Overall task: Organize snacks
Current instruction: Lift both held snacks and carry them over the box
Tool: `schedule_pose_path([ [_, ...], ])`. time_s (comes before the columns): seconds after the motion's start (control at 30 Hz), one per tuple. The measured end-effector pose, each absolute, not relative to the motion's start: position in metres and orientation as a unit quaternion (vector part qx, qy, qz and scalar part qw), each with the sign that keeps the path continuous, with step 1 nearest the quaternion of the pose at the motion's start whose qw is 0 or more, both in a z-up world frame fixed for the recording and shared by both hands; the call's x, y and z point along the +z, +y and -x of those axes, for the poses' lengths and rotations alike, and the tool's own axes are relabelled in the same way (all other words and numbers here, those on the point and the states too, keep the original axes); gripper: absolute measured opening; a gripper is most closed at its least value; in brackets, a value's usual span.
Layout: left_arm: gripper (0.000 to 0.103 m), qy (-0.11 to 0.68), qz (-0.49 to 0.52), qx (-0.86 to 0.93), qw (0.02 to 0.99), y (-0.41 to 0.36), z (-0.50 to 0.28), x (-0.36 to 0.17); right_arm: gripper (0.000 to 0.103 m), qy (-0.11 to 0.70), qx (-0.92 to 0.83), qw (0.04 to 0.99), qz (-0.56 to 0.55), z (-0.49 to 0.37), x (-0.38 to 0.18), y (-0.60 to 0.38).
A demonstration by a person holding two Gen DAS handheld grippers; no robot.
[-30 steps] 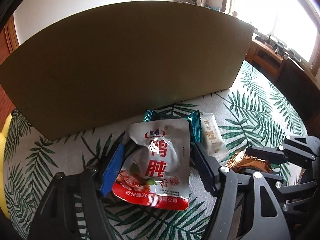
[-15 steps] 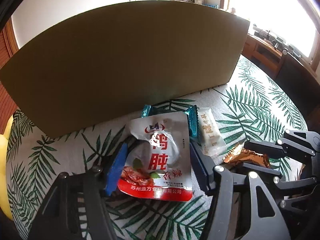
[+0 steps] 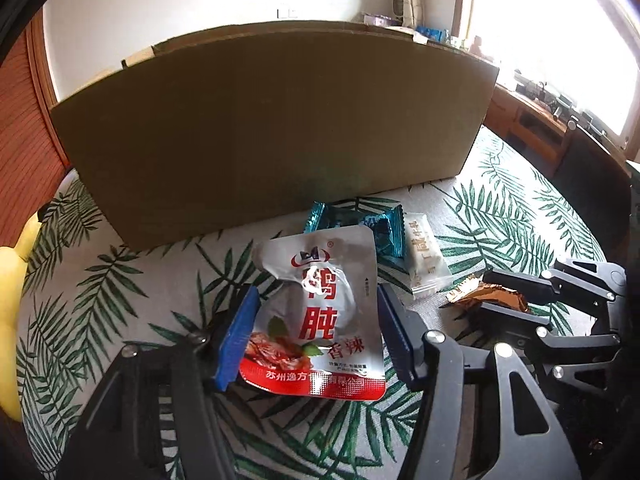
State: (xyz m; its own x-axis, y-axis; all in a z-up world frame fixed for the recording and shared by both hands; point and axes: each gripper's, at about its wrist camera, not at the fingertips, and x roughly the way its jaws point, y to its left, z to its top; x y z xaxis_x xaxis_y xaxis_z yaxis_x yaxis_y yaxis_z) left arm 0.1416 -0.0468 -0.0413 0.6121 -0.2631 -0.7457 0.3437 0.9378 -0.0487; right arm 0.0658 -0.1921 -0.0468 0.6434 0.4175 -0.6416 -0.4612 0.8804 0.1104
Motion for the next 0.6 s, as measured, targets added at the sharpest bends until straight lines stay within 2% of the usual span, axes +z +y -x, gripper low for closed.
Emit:
schedule_pose_path([
  [0.6, 0.059, 0.377, -0.032, -0.179, 0.908, -0.035, -0.116, -0.023, 0.023, 0.338, 0.231, 0.912, 0.027, -0.061, -0.032, -0.202],
])
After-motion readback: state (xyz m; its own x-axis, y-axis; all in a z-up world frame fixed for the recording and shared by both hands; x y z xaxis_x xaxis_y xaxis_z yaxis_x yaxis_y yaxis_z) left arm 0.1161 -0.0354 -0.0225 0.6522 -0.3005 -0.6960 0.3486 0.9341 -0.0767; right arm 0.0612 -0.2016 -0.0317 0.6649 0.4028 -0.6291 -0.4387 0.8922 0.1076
